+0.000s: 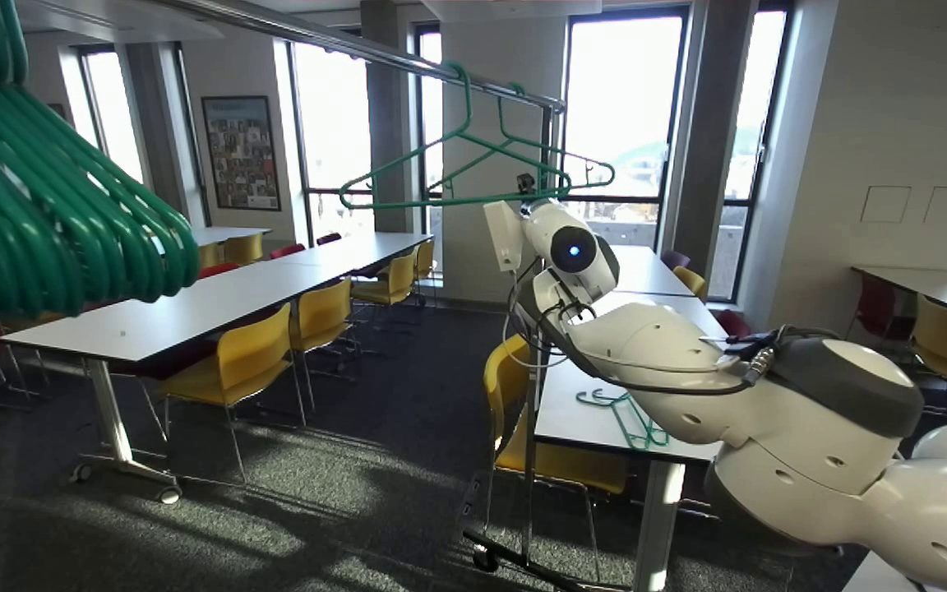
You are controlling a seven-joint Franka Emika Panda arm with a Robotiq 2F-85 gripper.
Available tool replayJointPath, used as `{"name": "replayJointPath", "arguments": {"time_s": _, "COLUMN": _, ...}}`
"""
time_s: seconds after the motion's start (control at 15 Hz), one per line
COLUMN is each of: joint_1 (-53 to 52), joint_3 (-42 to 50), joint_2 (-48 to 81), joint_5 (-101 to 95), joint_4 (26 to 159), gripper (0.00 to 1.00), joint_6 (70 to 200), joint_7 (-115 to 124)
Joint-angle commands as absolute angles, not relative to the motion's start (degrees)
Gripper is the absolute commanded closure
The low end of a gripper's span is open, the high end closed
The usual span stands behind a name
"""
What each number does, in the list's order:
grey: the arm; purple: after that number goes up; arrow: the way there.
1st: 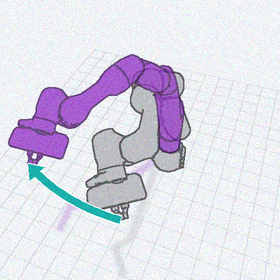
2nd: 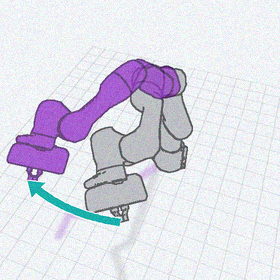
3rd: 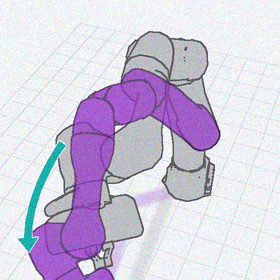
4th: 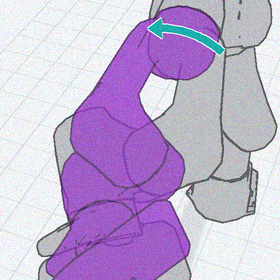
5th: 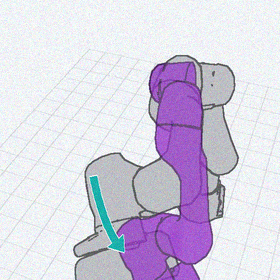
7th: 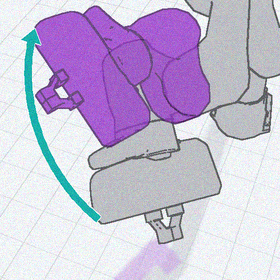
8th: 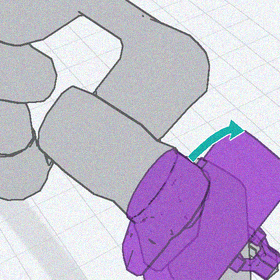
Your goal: Put one hanger on the cloth rack
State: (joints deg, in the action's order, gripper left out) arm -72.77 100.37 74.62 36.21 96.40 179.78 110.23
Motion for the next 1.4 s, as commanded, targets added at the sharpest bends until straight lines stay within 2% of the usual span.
{"name": "replayJointPath", "arguments": {"time_s": 0.0, "joint_1": -73.2, "joint_3": 101.64, "joint_2": 74.31, "joint_5": 37.15, "joint_4": 96.86, "gripper": 0.0, "joint_6": 187.52, "joint_7": 111.09}}
{"name": "replayJointPath", "arguments": {"time_s": 0.53, "joint_1": -76.07, "joint_3": 100.49, "joint_2": 73.23, "joint_5": 39.3, "joint_4": 96.42, "gripper": 0.0, "joint_6": 193.74, "joint_7": 110.01}}
{"name": "replayJointPath", "arguments": {"time_s": 1.2, "joint_1": -79.9, "joint_3": 87.51, "joint_2": 64.39, "joint_5": 39.4, "joint_4": 96.44, "gripper": 0.0, "joint_6": 199.87, "joint_7": 95.0}}
{"name": "replayJointPath", "arguments": {"time_s": 1.27, "joint_1": -79.53, "joint_3": 87.14, "joint_2": 64.04, "joint_5": 39.86, "joint_4": 96.24, "gripper": 0.0, "joint_6": 201.37, "joint_7": 93.44}}
{"name": "replayJointPath", "arguments": {"time_s": 1.33, "joint_1": -78.59, "joint_3": 91.64, "joint_2": 68.45, "joint_5": 37.49, "joint_4": 93.41, "gripper": 0.0, "joint_6": 198.06, "joint_7": 99.3}}
